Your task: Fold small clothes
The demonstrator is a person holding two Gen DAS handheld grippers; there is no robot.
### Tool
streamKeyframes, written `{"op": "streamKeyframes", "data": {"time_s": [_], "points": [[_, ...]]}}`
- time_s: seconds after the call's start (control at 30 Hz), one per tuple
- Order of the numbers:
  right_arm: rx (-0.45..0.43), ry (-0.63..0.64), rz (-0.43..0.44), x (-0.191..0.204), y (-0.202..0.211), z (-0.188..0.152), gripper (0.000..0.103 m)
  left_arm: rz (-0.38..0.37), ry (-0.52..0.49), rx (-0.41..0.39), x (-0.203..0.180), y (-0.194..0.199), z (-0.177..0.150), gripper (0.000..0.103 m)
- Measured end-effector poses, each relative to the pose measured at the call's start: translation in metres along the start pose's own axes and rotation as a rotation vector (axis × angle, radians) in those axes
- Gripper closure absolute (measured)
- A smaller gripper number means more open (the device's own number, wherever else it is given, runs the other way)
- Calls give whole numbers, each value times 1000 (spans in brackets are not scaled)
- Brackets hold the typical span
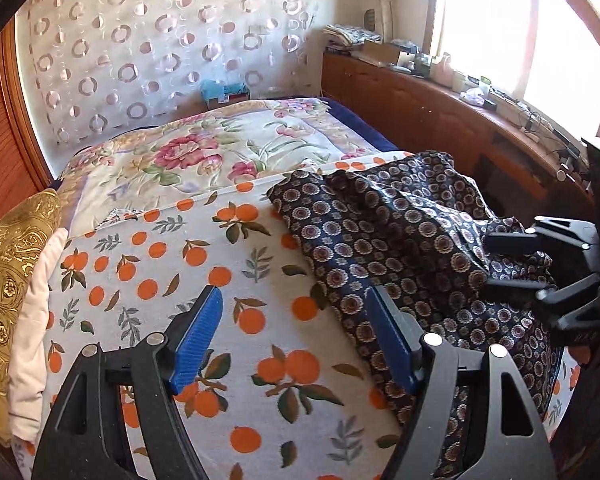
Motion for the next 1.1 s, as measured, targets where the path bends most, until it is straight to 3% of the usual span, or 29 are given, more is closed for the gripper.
{"op": "streamKeyframes", "data": {"time_s": [0.13, 0.17, 0.2, 0.23, 0.27, 0.33, 0.5, 0.67, 0.73, 0.83, 0.9, 1.1], "points": [[59, 60, -24, 3, -27, 12, 47, -14, -7, 6, 5, -5, 2, 28], [77, 73, -31, 0, -33, 13, 52, -19, -8, 7, 5, -6, 3, 28], [92, 82, -29, -2, -40, 15, 81, -24, -9, 8, 6, -7, 4, 28], [116, 79, -25, -10, -46, 17, 98, -32, -12, 11, 5, -9, 5, 28], [117, 63, -25, -19, -49, 20, 100, -38, -17, 12, 4, -10, 5, 28], [105, 53, -29, -36, -47, 26, 100, -49, -24, 12, 1, -11, 7, 28], [79, 27, -166, -105, -39, 53, 100, -74, -31, 21, -6, -19, 9, 28], [139, -76, -278, -180, -64, 61, 100, -97, -34, 37, -16, -30, 8, 28], [175, -124, -332, -198, -80, 60, 90, -102, -39, 41, -21, -33, 6, 28], [145, -154, -373, -199, -91, 61, 77, -95, -55, 50, -28, -39, 3, 28], [117, -158, -375, -193, -92, 61, 54, -100, -58, 62, -32, -41, 0, 28], [55, -166, -296, -167, -61, 31, 52, -98, -71, 77, -46, -38, -12, 28]]}}
Point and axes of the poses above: each gripper's, at about its wrist camera, not at the fingertips, and y roughly against the way its jaws point, x to its left, z to its top, the point moved 1 cm from there along -y, roughly the way its jaws point, and after that the axes turned 8 degrees about y, right-handed, at the moved point
